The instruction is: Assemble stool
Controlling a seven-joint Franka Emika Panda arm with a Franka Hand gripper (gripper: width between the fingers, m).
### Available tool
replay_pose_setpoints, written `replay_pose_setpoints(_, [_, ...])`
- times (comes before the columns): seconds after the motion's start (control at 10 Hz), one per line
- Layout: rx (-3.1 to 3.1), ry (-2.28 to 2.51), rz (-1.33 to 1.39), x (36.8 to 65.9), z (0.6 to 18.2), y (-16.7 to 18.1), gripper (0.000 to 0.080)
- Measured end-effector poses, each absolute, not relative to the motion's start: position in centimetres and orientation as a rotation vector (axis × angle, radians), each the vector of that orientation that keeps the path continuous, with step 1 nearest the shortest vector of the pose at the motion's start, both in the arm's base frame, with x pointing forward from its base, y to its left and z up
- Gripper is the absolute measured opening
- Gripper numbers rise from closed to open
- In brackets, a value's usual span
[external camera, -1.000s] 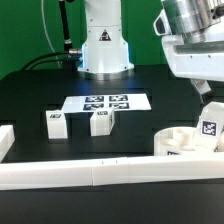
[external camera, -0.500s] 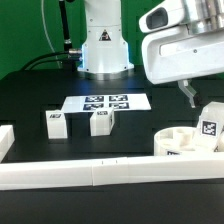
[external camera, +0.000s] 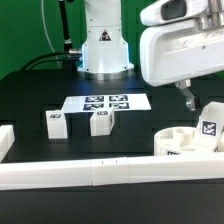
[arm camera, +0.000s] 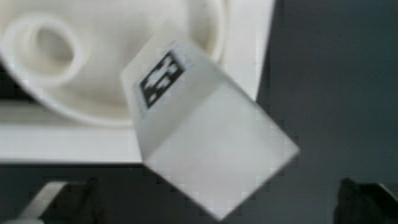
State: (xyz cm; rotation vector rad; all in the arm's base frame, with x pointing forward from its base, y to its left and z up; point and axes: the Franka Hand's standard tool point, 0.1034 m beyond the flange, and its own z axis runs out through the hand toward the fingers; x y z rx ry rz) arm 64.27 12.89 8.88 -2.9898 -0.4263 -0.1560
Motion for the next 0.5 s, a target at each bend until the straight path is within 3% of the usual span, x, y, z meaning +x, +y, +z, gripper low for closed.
replay_pose_setpoints(0.5, [-2.912, -0.941, -0.155, 63.9, 6.9, 11.8, 0.0649])
